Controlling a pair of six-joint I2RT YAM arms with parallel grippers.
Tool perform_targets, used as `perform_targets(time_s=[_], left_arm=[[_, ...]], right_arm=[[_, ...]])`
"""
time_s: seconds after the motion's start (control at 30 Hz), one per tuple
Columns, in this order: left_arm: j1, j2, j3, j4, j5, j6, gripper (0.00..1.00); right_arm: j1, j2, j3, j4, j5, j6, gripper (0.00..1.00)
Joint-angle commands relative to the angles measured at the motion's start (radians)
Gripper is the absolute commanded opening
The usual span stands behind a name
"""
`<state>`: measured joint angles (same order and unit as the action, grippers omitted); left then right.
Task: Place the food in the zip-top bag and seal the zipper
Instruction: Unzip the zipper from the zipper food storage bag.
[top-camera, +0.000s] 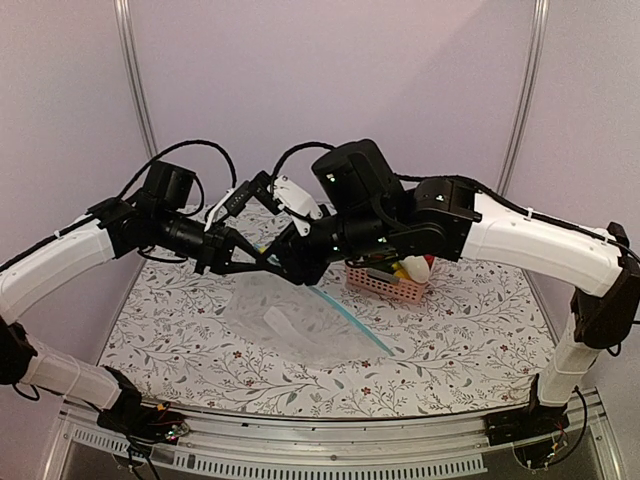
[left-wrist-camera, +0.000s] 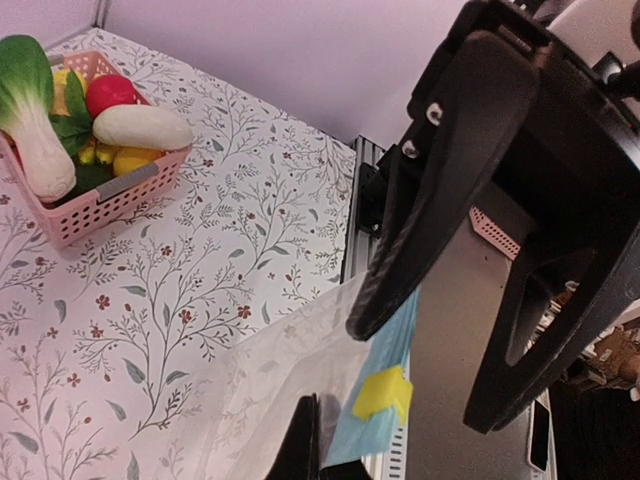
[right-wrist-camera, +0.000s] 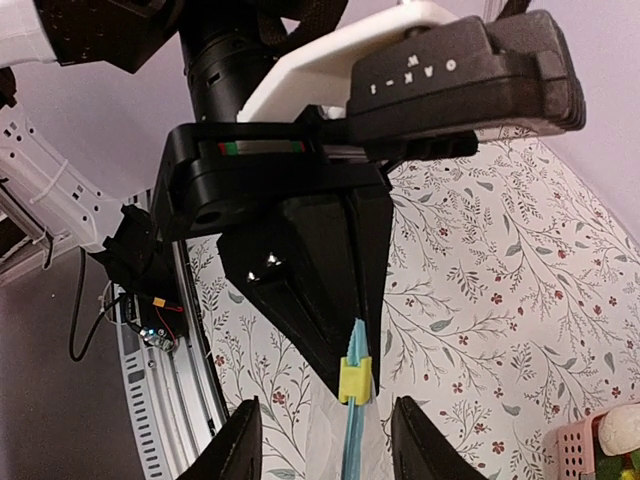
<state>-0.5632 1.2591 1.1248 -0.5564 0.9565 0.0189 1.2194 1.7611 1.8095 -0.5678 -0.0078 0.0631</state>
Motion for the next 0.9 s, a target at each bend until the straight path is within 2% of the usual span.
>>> perform_targets(time_s=[0.0,0.87], left_arm=[[-0.017,0.003,0.004,-0.019,-0.005,0.013,0.00],[-0.020,-0.002,0.006,-0.022,-0.010,0.014,0.00]], right_arm=[[0.003,0.025,0.045,0.006,0.039,-0.002,0.41],[0.004,0.082,0.092,-0.042,0.078,-0.003,0.30]])
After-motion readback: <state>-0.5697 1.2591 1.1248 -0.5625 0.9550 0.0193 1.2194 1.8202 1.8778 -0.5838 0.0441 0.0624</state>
